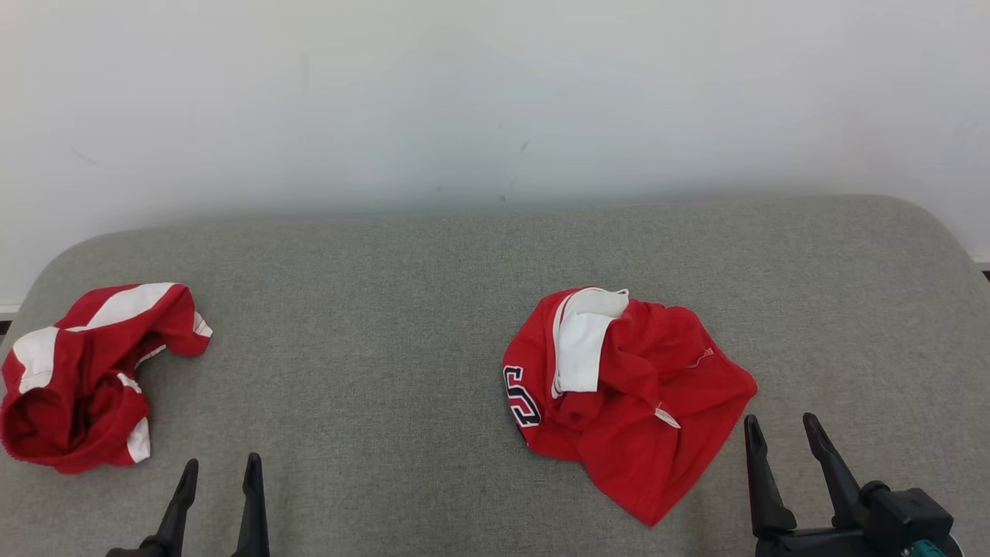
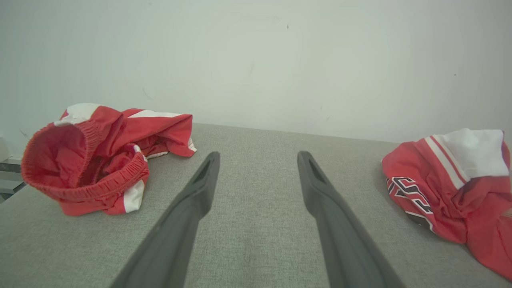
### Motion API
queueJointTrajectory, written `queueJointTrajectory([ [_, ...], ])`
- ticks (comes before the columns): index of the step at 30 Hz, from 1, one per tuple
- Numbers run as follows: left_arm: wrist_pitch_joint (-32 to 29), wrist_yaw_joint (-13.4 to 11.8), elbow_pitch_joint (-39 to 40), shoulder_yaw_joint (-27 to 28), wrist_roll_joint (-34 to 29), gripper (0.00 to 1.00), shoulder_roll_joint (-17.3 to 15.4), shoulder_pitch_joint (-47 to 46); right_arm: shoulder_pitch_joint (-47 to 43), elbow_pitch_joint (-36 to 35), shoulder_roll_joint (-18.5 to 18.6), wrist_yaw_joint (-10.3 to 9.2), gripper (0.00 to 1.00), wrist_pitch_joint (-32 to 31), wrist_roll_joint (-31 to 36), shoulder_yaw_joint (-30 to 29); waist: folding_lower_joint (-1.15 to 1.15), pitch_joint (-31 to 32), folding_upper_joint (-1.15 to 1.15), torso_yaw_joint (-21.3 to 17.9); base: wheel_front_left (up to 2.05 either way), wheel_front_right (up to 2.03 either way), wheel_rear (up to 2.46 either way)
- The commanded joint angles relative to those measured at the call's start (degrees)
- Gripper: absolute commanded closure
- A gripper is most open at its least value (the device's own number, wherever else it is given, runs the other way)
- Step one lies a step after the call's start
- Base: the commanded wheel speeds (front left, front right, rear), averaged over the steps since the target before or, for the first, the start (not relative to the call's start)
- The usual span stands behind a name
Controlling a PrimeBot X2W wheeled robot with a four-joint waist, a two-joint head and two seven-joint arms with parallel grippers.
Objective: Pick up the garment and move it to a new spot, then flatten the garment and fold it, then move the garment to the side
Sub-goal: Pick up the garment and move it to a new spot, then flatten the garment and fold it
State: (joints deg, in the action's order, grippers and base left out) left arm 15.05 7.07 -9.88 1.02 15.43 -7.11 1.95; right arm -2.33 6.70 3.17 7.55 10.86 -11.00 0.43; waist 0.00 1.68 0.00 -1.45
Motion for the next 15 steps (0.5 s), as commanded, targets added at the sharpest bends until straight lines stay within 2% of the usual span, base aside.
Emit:
queueJointTrajectory([
  [1,0.2,0.1,-0.1,0.2,-0.7,0.00,0.0,-0.1,0.2,0.1,0.1,-0.13,0.00,0.2,-0.3,0.1,0.00,0.0,0.00,0.1,0.00,0.00,0.00],
  [10,0.2,0.5,-0.6,0.2,-1.0,0.00,0.5,-0.4,0.4,0.4,0.0,-0.13,0.00,0.1,-0.4,0.2,0.00,-0.2,0.00,0.1,0.00,0.00,0.00],
  [15,0.2,0.4,-0.6,-3.6,-1.5,0.00,1.2,-3.4,0.7,0.4,0.0,-0.13,0.00,0.2,-0.6,0.4,0.00,-0.8,0.00,-0.3,0.00,0.00,0.00],
])
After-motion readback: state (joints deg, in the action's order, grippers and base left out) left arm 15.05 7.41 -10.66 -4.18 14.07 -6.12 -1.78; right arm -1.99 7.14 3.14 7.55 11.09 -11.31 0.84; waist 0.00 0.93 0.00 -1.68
